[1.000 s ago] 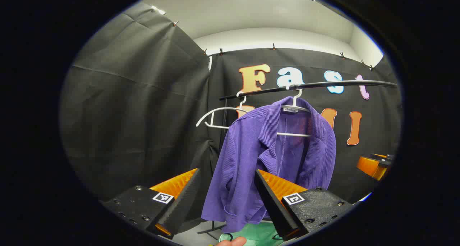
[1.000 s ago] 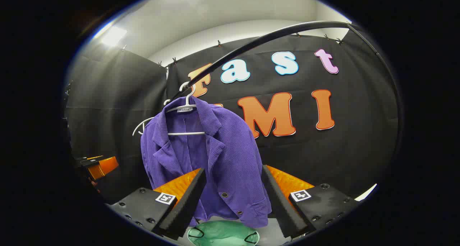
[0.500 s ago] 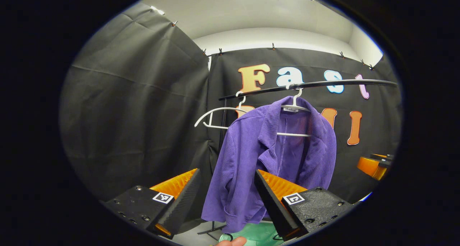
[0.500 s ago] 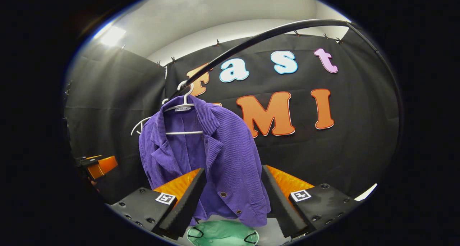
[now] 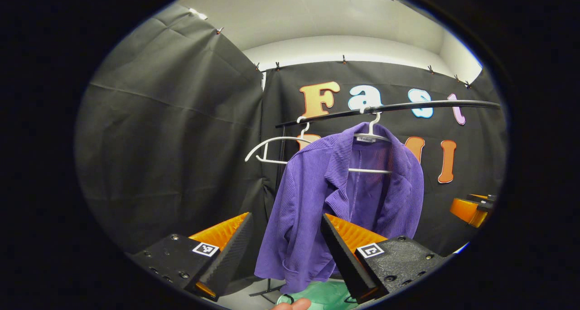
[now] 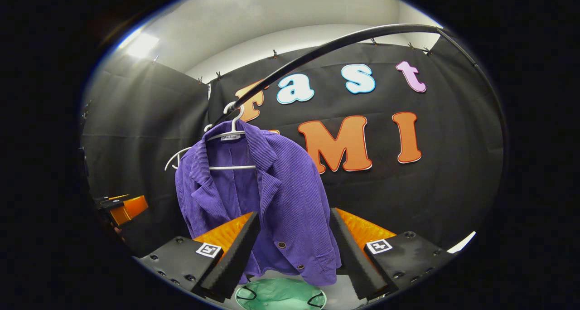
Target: Grasp the clothes on the hanger with both hands and then place them into the laundry hamper below.
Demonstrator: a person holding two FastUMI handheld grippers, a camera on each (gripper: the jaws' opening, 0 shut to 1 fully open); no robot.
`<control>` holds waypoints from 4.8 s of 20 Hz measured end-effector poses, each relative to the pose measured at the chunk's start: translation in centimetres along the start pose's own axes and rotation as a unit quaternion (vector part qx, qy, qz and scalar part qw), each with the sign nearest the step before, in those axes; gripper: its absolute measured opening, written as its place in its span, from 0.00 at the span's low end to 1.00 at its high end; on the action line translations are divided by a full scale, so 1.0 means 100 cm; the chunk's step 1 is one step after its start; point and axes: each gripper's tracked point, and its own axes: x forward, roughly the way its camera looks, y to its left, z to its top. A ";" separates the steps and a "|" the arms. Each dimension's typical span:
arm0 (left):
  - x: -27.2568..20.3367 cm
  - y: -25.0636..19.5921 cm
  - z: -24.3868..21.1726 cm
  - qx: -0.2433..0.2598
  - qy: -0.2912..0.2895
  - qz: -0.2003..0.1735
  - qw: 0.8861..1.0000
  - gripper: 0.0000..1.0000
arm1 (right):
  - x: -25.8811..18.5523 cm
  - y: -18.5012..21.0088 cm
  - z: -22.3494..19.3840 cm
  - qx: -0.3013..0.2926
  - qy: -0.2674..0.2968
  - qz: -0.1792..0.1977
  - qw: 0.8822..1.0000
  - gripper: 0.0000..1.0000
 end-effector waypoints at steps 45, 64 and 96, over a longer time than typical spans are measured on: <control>0.061 -0.099 -0.038 -0.098 0.028 -0.100 0.990 0.93 | 0.137 -0.012 -0.010 -0.007 -0.007 0.055 0.998 0.15; 0.174 -0.059 -0.078 0.044 -0.014 0.055 0.997 0.07 | 0.087 -0.008 0.019 -0.037 -0.029 0.075 0.996 0.15; 0.289 0.042 0.001 0.050 0.024 0.058 0.997 0.06 | 0.259 -0.141 0.081 -0.080 -0.163 -0.153 0.971 0.08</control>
